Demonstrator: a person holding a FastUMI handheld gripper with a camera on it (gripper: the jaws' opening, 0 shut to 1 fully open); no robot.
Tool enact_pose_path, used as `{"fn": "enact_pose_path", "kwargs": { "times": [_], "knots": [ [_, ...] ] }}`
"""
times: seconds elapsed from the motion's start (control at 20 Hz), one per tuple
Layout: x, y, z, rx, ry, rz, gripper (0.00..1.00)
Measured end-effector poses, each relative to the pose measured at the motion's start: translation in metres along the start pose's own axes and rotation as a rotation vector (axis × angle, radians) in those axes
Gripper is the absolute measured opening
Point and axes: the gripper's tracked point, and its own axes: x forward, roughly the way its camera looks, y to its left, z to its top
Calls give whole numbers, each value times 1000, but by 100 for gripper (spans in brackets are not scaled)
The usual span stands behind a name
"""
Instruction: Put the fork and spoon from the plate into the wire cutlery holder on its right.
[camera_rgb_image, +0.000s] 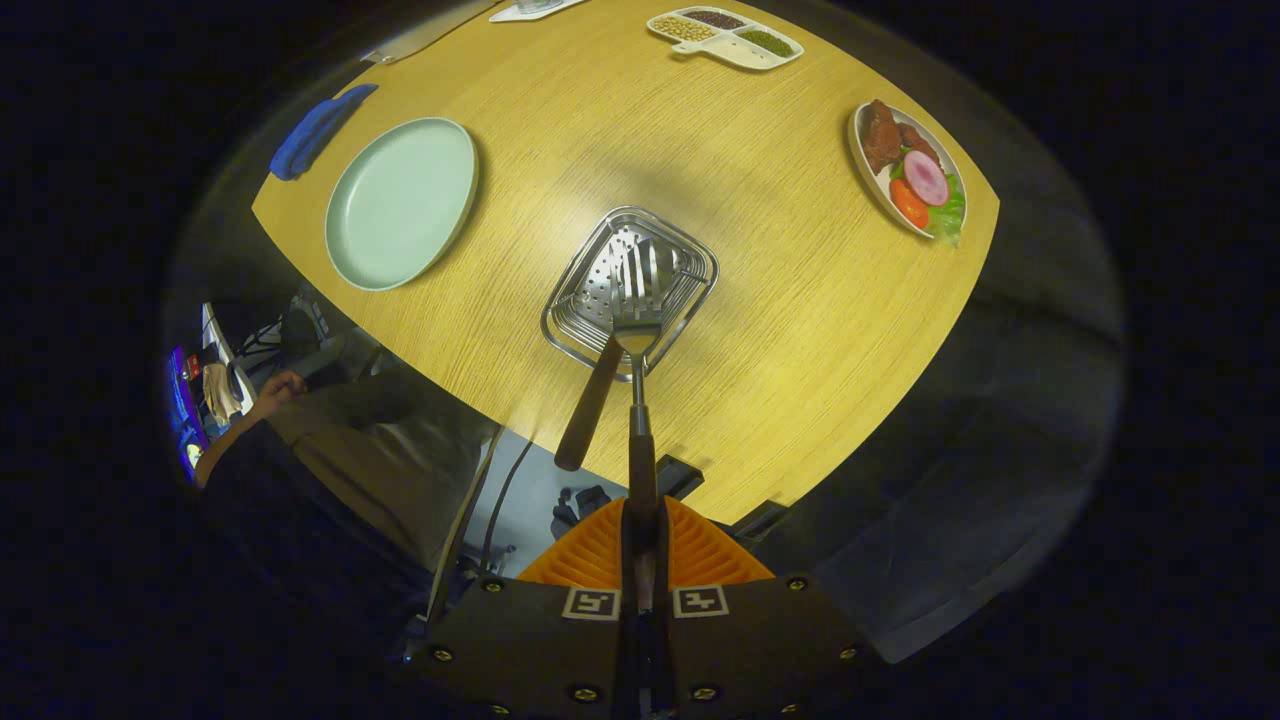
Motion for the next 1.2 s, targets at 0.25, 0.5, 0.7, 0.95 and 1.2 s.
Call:
{"fn": "enact_pose_path", "kwargs": {
  "times": [0.25,0.5,0.7,0.95,1.2],
  "knots": [
    [11,-6,12,-43,141,-43,5],
    [17,-5,30,-96,204,-66,5],
    [9,-4,48,-98,196,-73,11],
    [9,-5,56,-76,140,-68,12],
    [-2,-6,55,-72,68,-79,19]
  ]
}}
